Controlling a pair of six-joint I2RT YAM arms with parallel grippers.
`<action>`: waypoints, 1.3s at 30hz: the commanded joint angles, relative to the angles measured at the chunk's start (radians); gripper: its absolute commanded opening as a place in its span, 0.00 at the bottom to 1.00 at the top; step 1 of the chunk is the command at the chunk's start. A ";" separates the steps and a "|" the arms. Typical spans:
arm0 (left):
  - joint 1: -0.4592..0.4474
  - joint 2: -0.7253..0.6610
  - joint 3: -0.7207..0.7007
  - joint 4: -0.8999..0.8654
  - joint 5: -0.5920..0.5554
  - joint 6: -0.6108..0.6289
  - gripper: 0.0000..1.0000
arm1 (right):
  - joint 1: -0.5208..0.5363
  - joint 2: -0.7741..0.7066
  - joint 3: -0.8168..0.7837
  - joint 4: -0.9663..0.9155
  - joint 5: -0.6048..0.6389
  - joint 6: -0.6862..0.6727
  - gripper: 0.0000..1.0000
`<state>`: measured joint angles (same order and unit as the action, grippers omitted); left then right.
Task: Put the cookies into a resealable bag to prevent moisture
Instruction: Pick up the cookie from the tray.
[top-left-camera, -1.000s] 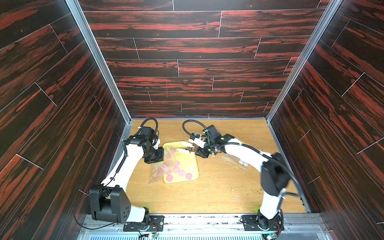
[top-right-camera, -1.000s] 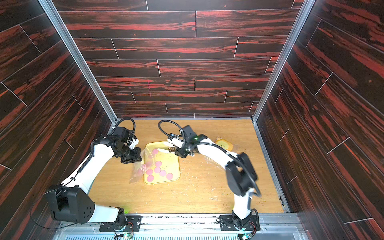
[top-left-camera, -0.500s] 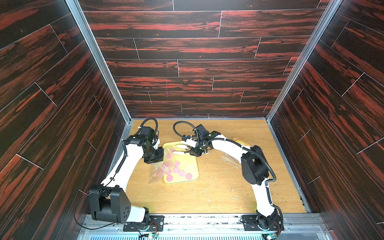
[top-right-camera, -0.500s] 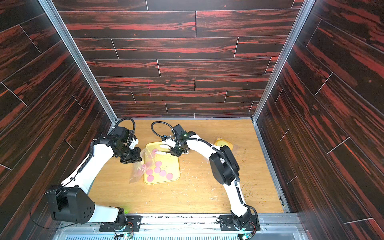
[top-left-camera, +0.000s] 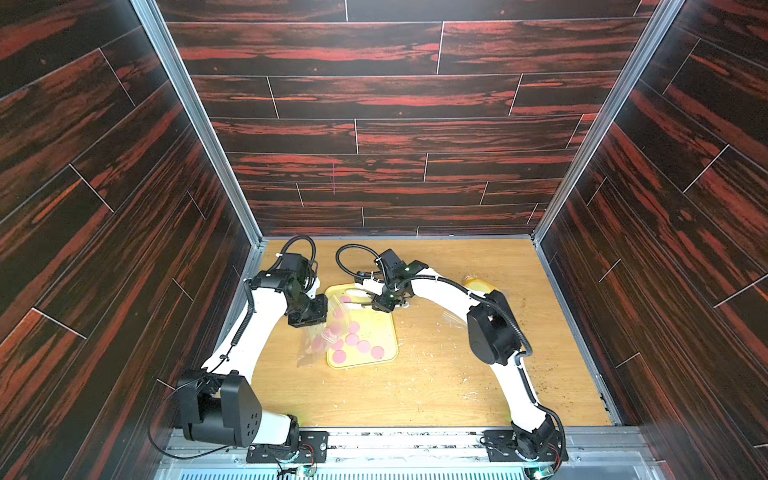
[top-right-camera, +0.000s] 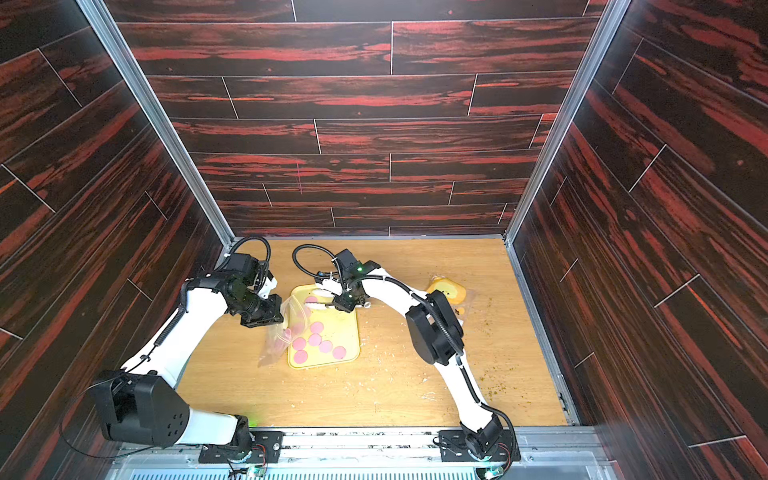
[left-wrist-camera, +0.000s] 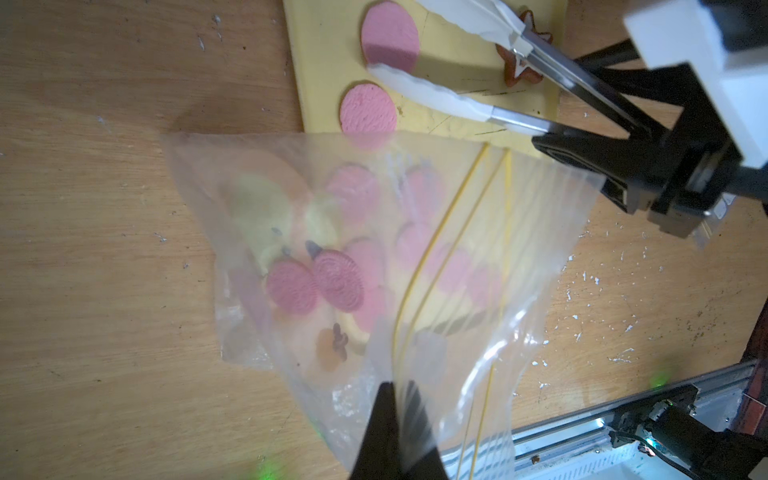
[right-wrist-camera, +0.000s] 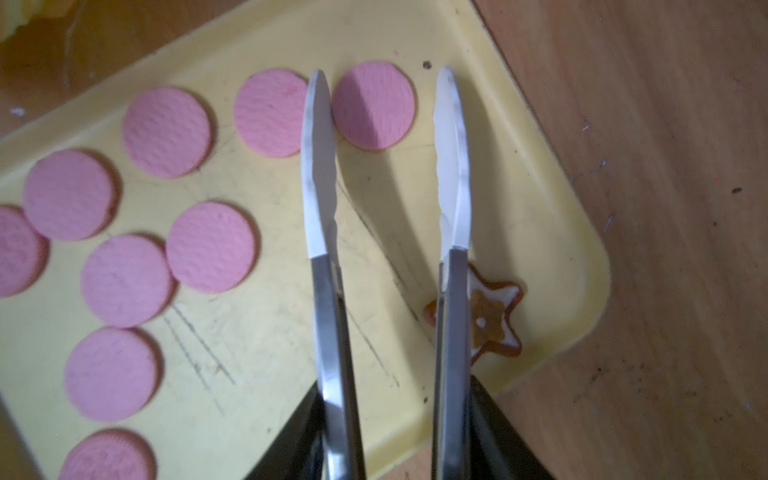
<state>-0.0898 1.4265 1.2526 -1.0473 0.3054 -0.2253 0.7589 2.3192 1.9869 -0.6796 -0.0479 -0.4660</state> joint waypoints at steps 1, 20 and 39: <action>0.007 -0.007 0.009 -0.027 0.003 0.024 0.00 | 0.010 0.064 0.067 -0.041 -0.006 -0.004 0.51; 0.007 0.000 0.017 -0.026 0.002 0.030 0.00 | 0.016 -0.019 0.031 -0.066 0.039 0.003 0.42; 0.008 0.022 0.025 -0.018 0.017 0.030 0.00 | 0.006 -0.532 -0.474 0.125 -0.019 0.080 0.42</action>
<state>-0.0887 1.4429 1.2533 -1.0470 0.3145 -0.2165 0.7666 1.8942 1.5738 -0.5972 -0.0147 -0.4084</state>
